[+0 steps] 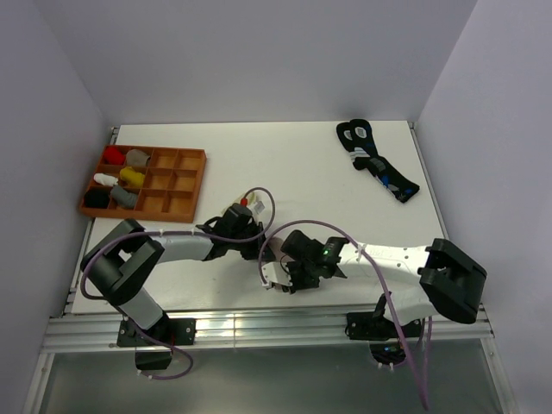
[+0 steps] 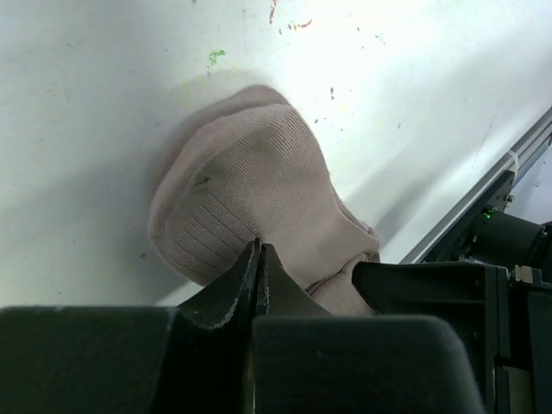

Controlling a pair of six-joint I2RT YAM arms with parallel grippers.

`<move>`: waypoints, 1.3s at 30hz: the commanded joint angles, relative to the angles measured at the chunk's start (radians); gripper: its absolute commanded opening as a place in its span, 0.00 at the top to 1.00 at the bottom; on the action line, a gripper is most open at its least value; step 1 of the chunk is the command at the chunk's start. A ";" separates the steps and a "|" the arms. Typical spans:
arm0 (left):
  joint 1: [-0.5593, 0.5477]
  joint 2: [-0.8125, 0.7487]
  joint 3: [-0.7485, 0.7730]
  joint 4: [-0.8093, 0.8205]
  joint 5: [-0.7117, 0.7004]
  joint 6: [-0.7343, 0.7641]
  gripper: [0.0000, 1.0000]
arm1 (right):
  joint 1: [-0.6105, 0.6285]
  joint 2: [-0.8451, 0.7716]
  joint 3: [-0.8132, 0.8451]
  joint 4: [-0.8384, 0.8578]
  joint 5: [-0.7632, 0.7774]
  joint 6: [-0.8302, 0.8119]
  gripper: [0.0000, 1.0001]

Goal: Roll the socks
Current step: Roll the sock at the center of the board.

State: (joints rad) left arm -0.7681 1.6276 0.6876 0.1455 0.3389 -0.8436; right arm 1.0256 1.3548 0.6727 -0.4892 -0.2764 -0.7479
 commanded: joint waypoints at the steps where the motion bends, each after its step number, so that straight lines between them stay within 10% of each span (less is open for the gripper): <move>1: -0.002 -0.016 -0.007 0.014 -0.044 0.005 0.96 | -0.007 0.024 0.024 -0.121 -0.030 0.013 0.86; 33: 0.001 0.117 -0.011 0.163 -0.001 -0.162 0.99 | -0.282 0.533 0.416 -0.539 -0.394 -0.206 0.86; 39: 0.003 0.091 -0.118 0.416 0.044 -0.273 0.78 | -0.298 0.592 0.418 -0.538 -0.400 -0.188 0.87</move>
State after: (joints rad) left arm -0.7650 1.7538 0.6193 0.4610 0.3756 -1.0698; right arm 0.7456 1.8740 1.1072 -1.0096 -0.7429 -0.9783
